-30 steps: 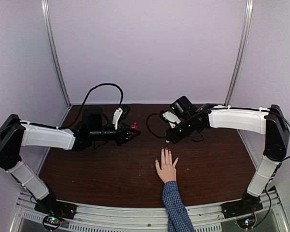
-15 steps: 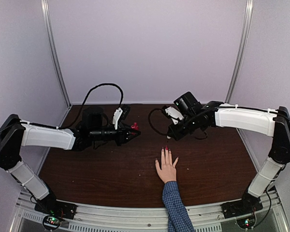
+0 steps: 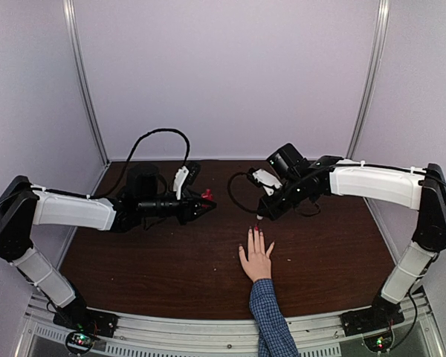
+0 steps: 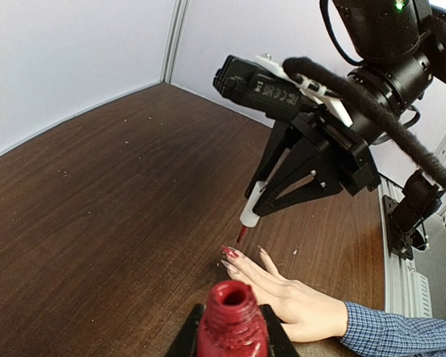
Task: Paint the nails
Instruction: Paint the hand on the nail.
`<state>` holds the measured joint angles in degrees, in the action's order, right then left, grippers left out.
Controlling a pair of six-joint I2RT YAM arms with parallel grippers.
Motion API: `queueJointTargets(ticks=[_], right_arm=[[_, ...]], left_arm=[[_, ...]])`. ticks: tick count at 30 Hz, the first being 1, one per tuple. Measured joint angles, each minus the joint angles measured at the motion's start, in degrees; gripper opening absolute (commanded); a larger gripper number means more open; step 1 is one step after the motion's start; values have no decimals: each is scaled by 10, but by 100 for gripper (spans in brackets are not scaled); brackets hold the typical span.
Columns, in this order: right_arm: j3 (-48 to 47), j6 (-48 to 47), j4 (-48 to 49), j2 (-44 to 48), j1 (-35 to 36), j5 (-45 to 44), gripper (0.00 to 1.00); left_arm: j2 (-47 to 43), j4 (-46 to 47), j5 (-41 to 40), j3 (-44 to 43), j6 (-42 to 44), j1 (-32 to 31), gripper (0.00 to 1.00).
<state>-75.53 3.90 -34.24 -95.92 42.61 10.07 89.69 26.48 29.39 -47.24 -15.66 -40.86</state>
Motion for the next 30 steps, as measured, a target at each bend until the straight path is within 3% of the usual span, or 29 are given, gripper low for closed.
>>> queueJointTargets(ticks=[30], right_arm=[[-1, -8, -10, -20, 0, 15, 0]], left_arm=[[0, 1, 0, 0, 0, 0, 0]])
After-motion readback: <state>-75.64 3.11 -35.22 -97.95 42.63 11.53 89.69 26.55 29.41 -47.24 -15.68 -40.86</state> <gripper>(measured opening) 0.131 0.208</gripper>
